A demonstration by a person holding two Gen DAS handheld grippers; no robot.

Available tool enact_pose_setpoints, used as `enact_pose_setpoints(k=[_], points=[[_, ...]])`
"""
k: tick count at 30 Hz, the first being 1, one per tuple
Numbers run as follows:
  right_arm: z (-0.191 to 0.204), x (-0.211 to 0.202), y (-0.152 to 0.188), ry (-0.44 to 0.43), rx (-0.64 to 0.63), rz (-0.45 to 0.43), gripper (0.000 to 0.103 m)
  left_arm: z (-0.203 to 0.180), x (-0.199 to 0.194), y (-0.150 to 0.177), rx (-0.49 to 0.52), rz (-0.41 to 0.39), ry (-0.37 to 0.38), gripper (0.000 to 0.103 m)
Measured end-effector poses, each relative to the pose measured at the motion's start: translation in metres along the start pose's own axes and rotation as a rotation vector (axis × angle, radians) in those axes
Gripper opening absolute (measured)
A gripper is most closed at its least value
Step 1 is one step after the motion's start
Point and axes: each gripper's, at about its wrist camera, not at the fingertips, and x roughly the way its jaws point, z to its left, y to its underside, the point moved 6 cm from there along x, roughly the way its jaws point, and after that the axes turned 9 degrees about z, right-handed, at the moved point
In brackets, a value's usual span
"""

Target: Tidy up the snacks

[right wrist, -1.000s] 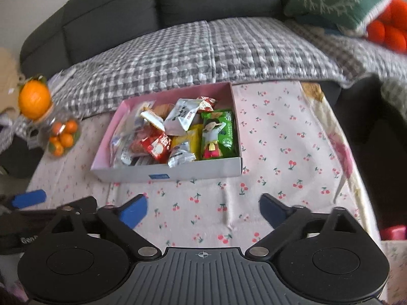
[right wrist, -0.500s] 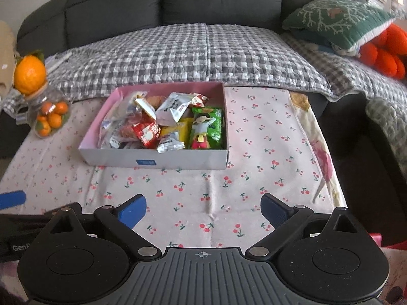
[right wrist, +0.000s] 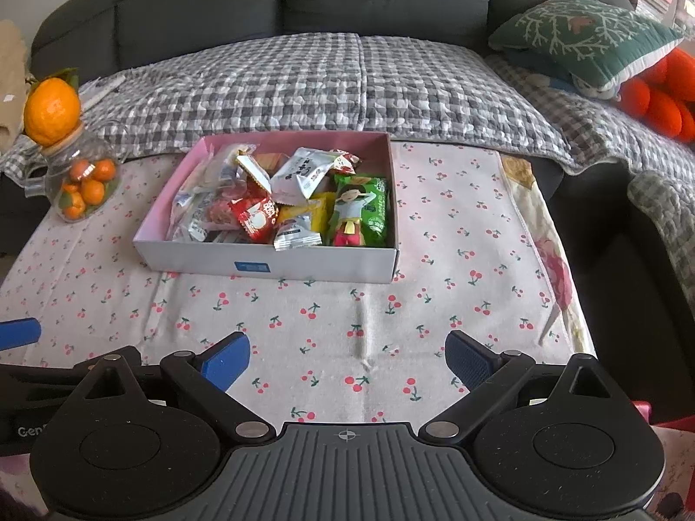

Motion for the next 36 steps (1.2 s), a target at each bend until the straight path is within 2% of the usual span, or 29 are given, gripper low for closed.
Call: enact_pose_setpoints(k=[36], points=[[-0.0033,0.0031,0.0012,0.013,0.003,0.011,0.098,-0.0017,-0.0012,0.0008,0.009,-0.001,-0.005,0.103]])
